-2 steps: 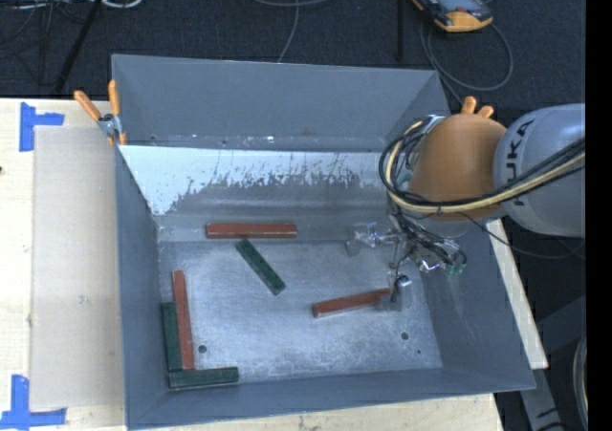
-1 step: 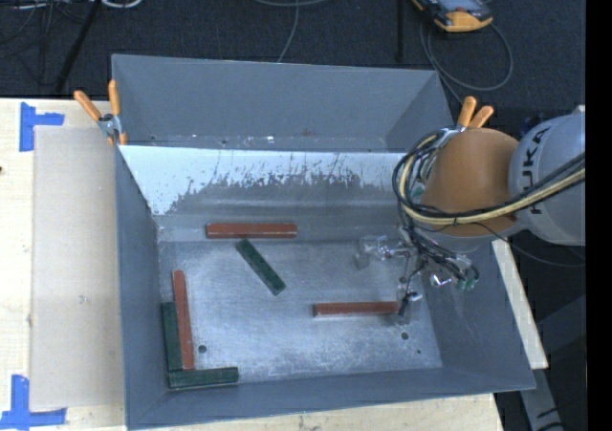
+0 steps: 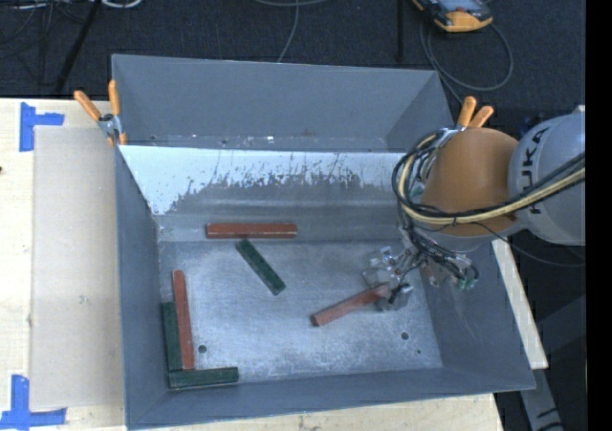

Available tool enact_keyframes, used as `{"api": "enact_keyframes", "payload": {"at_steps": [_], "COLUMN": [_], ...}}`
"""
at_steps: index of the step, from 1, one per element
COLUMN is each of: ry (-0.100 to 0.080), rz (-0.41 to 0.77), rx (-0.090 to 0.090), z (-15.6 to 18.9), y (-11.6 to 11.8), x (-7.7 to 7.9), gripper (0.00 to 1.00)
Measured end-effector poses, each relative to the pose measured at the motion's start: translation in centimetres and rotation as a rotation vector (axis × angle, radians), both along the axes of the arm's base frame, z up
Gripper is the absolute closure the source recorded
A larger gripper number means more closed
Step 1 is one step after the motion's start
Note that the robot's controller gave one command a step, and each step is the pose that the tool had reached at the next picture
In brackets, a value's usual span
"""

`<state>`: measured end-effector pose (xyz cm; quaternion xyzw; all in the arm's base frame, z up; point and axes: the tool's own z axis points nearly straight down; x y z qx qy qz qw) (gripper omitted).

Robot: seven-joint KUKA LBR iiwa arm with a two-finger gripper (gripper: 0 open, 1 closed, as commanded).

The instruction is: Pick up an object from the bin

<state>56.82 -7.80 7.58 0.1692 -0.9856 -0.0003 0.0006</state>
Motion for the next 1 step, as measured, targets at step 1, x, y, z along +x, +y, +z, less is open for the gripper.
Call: {"api": "enact_keyframes", "payload": {"at_steps": [1], "ry": [-0.009], "rz": [0.355], "rx": [-0.001], "z": [13.16], "y": [1.22], "x": [3.26], "gripper": [1.00]}}
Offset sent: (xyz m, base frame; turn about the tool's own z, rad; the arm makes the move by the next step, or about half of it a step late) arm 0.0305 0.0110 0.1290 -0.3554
